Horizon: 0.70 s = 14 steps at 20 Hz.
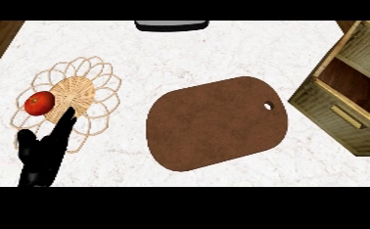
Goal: Pick the cupcake from the cutting board and place it in the basket
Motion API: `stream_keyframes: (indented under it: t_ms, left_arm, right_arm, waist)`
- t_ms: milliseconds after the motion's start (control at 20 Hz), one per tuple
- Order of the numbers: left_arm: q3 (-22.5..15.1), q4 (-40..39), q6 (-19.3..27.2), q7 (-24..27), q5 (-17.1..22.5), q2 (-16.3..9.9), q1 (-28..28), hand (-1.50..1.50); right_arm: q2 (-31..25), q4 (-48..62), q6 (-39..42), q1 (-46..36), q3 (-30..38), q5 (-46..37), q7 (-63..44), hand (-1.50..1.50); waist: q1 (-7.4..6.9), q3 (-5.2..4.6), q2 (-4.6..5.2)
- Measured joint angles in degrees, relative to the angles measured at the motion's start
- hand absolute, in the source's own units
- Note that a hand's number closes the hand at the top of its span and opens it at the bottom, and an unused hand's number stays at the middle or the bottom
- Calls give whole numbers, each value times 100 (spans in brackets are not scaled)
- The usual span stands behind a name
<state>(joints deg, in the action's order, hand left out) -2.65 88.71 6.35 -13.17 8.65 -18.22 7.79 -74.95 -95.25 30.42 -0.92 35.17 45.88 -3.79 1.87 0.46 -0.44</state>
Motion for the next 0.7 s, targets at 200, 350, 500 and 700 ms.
stream_keyframes:
  t_ms: [200, 350, 500, 700]
  left_arm:
    - [-43, -155, -137, 2, -19, 22, -227, 0]
    - [-73, -247, -204, 51, -55, 55, -336, 0]
    - [-75, -288, -272, 67, -57, 67, -395, 0]
    - [-97, -274, -265, 24, -121, 96, -430, 0]
  right_arm:
    - [-211, 540, 184, -211, -106, -67, 21, 150]
    - [-241, 864, 255, -377, -323, -87, 69, 150]
    - [-162, 1034, 204, -518, -636, -48, 16, 150]
    - [93, 1306, 195, -691, -1064, 100, -63, 150]
  waist:
    - [-193, 12, 25]
    - [-288, 17, 35]
    - [-348, 18, 40]
    - [-398, 13, 49]
